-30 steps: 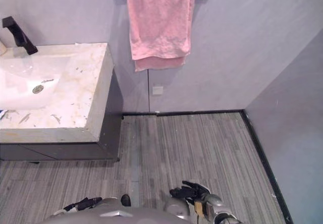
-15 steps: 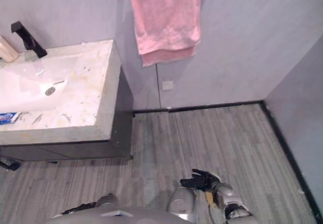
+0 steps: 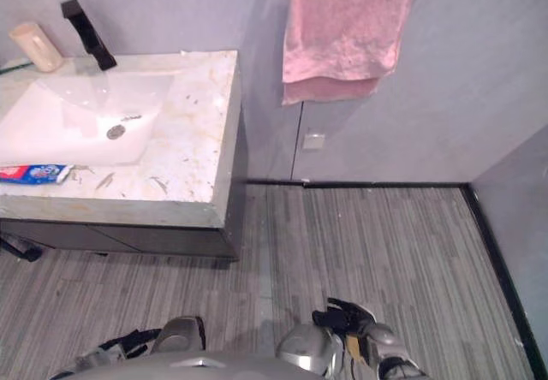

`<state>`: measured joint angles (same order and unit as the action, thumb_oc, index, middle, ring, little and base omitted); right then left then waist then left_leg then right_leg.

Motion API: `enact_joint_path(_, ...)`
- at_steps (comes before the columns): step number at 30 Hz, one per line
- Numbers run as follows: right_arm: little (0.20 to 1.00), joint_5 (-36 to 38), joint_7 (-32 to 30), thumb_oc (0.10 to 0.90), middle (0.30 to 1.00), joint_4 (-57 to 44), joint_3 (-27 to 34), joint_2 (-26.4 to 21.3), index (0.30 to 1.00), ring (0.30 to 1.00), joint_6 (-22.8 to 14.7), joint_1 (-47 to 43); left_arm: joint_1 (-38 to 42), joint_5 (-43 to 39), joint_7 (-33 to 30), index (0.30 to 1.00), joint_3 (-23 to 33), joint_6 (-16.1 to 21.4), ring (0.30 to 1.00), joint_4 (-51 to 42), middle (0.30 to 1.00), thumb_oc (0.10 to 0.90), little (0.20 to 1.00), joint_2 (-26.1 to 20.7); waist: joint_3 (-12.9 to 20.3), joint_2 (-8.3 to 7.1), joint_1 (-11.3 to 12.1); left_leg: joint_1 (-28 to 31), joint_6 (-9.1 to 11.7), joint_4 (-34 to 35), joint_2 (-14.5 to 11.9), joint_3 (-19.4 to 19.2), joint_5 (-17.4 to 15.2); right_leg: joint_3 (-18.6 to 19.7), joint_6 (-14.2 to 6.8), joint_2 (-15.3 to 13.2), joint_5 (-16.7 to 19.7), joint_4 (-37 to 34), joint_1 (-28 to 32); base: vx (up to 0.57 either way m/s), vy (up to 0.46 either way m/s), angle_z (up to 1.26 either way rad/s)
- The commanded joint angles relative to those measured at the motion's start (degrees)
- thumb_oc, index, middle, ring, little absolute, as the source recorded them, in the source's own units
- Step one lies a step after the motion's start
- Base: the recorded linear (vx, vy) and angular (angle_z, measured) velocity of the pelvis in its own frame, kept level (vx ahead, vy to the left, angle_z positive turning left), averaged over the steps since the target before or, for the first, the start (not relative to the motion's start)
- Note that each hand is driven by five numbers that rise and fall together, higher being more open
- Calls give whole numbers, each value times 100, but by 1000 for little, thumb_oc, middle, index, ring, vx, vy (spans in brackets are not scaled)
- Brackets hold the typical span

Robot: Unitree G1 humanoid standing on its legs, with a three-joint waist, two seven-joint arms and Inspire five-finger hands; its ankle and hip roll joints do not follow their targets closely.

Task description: Organize the bathroom.

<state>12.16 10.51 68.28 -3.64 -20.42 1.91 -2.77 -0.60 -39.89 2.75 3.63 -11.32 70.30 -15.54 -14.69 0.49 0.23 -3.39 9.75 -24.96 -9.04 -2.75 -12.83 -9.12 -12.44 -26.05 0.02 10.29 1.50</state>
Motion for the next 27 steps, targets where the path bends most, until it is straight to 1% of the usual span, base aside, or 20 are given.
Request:
enact_joint_path(1,900,86,14,800,900,-98,19,-166,900,900,158,247,-242,148,82,900,352,-19,900,-99,900,800,900,-291,-31,-150,205,312,-386,172,29,-674,54,-305,-235,-680,1460,298,-423,-76,292,-13)
enact_joint_path(2,900,-90,52,800,900,-125,19,-122,900,900,208,227,-315,235,9,900,456,-20,900,-148,900,800,900,-305,-25,-170,286,427,-467,331,99,-1023,77,-642,-253,-736,1568,539,-582,-124,388,-54)
enact_joint_path(3,900,-182,91,800,900,-148,-21,-108,900,900,247,213,-337,163,-71,900,470,27,900,-176,900,800,900,-316,11,-151,283,441,-570,490,159,-1174,162,-662,-209,-552,1395,814,-703,-129,293,-98)
enact_joint_path(4,900,-172,114,800,900,-162,-53,-111,900,900,248,219,-337,72,-118,900,461,69,900,-205,900,800,900,-334,59,-147,258,397,-644,585,233,-1189,223,-587,-157,-328,1243,927,-781,-127,241,-128)
enact_joint_path(5,900,-116,140,800,900,-110,-78,-126,900,900,159,251,-318,24,-164,900,490,142,900,-232,900,800,900,-385,123,-103,211,350,-759,759,359,-1142,330,-549,-12,203,800,1124,-813,-103,211,-86)
enact_joint_path(6,900,-147,181,800,900,36,-121,-116,900,900,11,246,-330,-121,-186,900,517,294,900,-220,900,800,900,-396,186,-65,136,383,-808,1030,559,-932,485,-428,118,968,446,1187,-906,-76,162,-37)
enact_joint_path(8,900,-154,184,800,900,118,-172,-116,900,900,-81,244,-310,-102,-204,900,563,400,900,-233,900,800,900,-385,228,-78,55,398,-819,1192,772,-658,567,-341,260,1556,231,854,-917,-26,35,9)
enact_joint_path(9,900,-153,198,800,900,136,-204,-138,900,900,-118,239,-267,-211,-176,900,540,476,900,-264,900,800,900,-384,231,-110,43,384,-830,1237,923,-510,560,-442,353,1691,180,581,-925,-52,-29,51)
enact_joint_path(10,900,-184,212,800,900,186,-264,-155,900,900,-147,139,-190,-375,-247,900,555,528,900,-322,900,800,900,-335,237,-82,101,378,-834,1364,967,-505,630,-616,508,1742,-15,288,-713,-76,-38,73)
enact_joint_path(11,900,-184,197,800,900,237,-314,-166,900,900,-179,60,-146,-565,-327,900,536,578,900,-333,900,800,900,-300,241,-50,120,356,-836,1440,1000,-463,685,-596,601,1868,-129,176,-620,-90,-43,73)
enact_joint_path(12,900,-172,150,800,900,292,-350,-170,900,900,-211,-26,-124,-742,-349,900,570,600,900,-344,900,800,900,-248,281,-33,161,299,-829,1510,1080,-354,745,-527,642,1965,-165,-14,-536,-62,-27,50)
enact_joint_path(17,900,-139,74,800,900,212,-398,-120,900,900,-98,-73,-203,-1013,-546,900,860,679,900,-176,900,800,900,-173,423,-45,208,240,-806,1552,1076,-386,809,-446,759,2066,-282,-346,-238,11,-25,2)
enact_joint_path(19,900,-205,120,800,900,216,-389,-92,900,900,-73,-15,-241,-1045,-566,900,958,670,900,-124,900,800,900,-148,476,-110,213,137,-746,1211,1004,-573,714,-507,811,2028,-339,-407,-143,20,-43,1)
enact_joint_path(20,900,-193,133,800,900,215,-390,-75,900,900,-80,4,-255,-997,-548,900,960,677,900,-97,900,800,900,-138,466,-121,240,-8,-702,896,976,-454,832,-472,856,2035,-384,-373,-115,-14,-36,4)
enact_joint_path(22,900,-241,139,800,900,214,-431,-32,900,900,-35,-38,-300,-987,-493,900,1017,706,900,-16,900,800,900,-125,419,-192,306,-246,-745,198,1048,-91,750,-325,920,1974,-465,-235,-134,-18,-12,1)
enact_joint_path(23,900,-247,166,800,900,221,-480,-28,900,900,19,-75,-316,-1001,-438,900,1053,736,900,71,900,800,900,-139,400,-196,332,-344,-750,-55,1024,76,846,-267,956,1983,-497,-161,-152,-12,49,-13)
enact_joint_path(24,900,-218,171,800,900,222,-516,-22,900,900,60,-115,-310,-1002,-446,900,1069,726,900,140,900,800,900,-162,381,-186,325,-343,-731,-104,823,148,1030,-228,984,1997,-519,-80,-163,-9,101,-21)
enact_joint_path(25,900,-211,153,800,900,241,-511,-4,900,900,69,-135,-301,-1024,-463,900,1063,717,900,175,900,800,900,-165,394,-171,293,-225,-694,53,560,135,1188,-218,987,1987,-529,-43,-180,-2,106,-25)
enact_joint_path(26,900,-209,151,800,900,249,-505,0,900,900,69,-139,-298,-1024,-464,900,1061,716,900,185,900,800,900,-164,396,-165,284,-166,-678,133,471,125,1236,-217,986,1982,-535,-33,-177,7,146,-26)
enact_joint_path(27,900,-194,136,800,900,267,-487,10,900,900,64,-142,-290,-996,-467,900,1054,718,900,222,900,800,900,-160,425,-136,251,-15,-636,414,216,106,1392,-228,977,1962,-549,-7,-189,31,232,-14)
